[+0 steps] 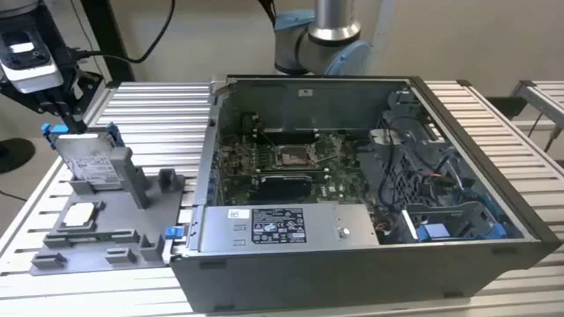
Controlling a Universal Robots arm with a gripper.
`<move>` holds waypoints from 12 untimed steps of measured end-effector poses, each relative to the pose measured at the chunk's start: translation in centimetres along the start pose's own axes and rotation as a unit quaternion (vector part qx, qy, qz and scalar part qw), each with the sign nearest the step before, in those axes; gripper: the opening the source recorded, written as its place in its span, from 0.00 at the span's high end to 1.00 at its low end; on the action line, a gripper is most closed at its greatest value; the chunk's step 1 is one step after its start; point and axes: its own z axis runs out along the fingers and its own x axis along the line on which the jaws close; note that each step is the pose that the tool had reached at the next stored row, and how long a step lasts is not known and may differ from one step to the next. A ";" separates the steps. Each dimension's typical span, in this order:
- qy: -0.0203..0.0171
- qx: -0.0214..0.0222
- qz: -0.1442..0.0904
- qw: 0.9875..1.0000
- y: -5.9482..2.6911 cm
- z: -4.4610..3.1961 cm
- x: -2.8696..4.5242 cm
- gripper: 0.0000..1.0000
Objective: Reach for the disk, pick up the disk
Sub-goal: 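Reach for the disk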
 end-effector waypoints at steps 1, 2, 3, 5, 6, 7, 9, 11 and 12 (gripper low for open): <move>0.000 0.000 0.000 1.000 0.00 0.00 0.00 1.00; 0.000 0.000 0.000 1.000 0.00 0.00 0.00 1.00; 0.000 0.000 0.000 1.000 0.00 0.00 0.00 1.00; 0.000 0.000 0.000 1.000 0.00 0.00 0.00 1.00; 0.000 0.000 0.000 1.000 0.00 0.00 0.00 1.00; 0.000 0.000 0.000 1.000 0.00 0.00 0.00 1.00; 0.000 0.000 0.000 1.000 0.00 0.00 0.00 1.00; 0.000 0.000 0.000 1.000 0.00 0.00 0.00 1.00; 0.000 0.000 0.000 1.000 0.00 0.00 0.00 1.00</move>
